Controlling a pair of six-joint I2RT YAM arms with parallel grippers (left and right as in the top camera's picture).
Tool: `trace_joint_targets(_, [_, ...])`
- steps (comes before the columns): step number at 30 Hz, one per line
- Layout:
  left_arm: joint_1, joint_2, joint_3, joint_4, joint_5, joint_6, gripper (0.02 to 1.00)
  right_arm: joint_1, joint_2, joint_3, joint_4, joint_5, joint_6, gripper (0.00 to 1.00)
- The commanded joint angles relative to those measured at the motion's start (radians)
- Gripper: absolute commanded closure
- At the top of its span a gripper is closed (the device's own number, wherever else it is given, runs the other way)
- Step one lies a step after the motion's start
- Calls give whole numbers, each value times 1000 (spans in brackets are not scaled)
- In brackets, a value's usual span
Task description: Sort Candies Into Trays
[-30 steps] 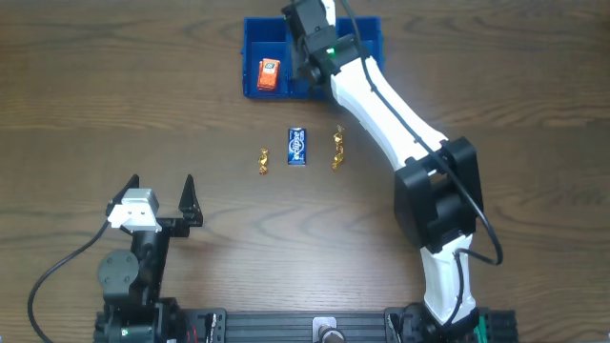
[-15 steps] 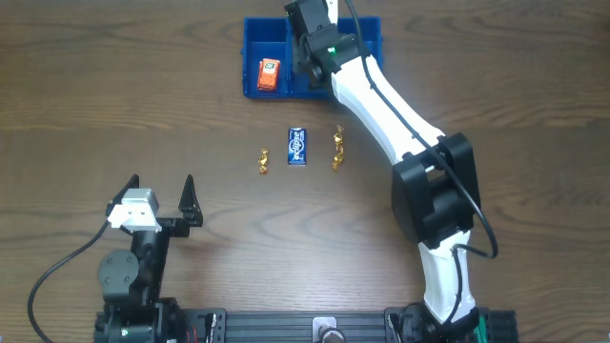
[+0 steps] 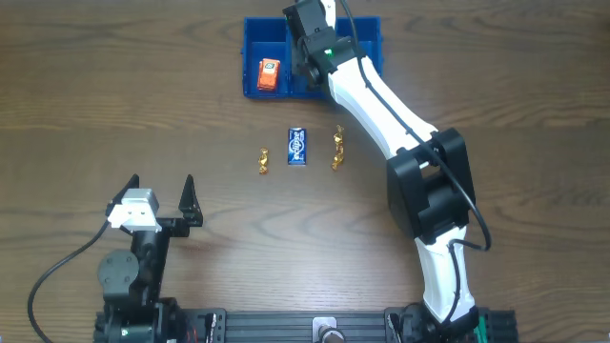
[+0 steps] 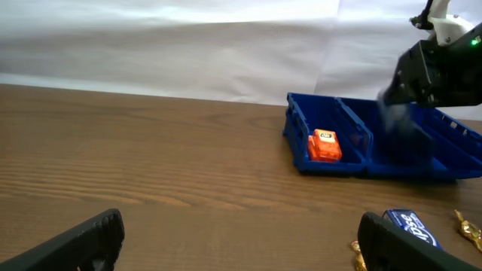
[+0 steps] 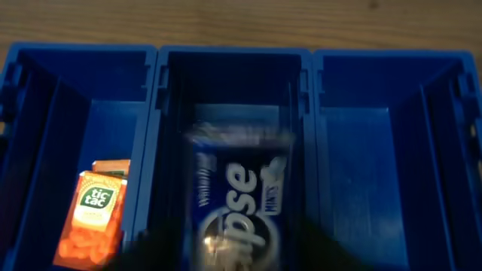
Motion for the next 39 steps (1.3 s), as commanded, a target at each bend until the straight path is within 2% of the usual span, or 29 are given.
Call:
trace_joint_targets(1, [2, -6, -12, -48, 40, -12, 20, 0, 8, 24, 3, 14, 4, 20])
trace_joint_targets(7, [2, -6, -12, -48, 40, -12, 23, 1, 8, 24, -11, 10, -16, 3])
trace_joint_targets(12, [2, -6, -12, -48, 40, -12, 20, 39, -21, 24, -119, 2, 13, 3])
trace_joint_targets(14, [2, -6, -12, -48, 40, -12, 20, 67, -55, 24, -218, -39, 49, 3])
trace_joint_targets(19, [2, -6, -12, -48, 40, -12, 20, 114, -75, 18, -455, -208, 167, 3])
trace_joint_targets(20, [2, -6, -12, -48, 40, -12, 20, 124, -74, 7, -472, -216, 170, 3])
trace_joint_targets(25, [2, -6, -12, -48, 40, -12, 23, 162, -72, -84, -475, -220, 249, 3])
trace_joint_targets(31, [2, -6, -12, -48, 40, -12, 20, 177, -69, -199, -374, -224, 252, 3])
trace_joint_targets(39, [2, -6, -12, -48, 40, -12, 20, 177, -35, -230, -320, -208, 251, 3])
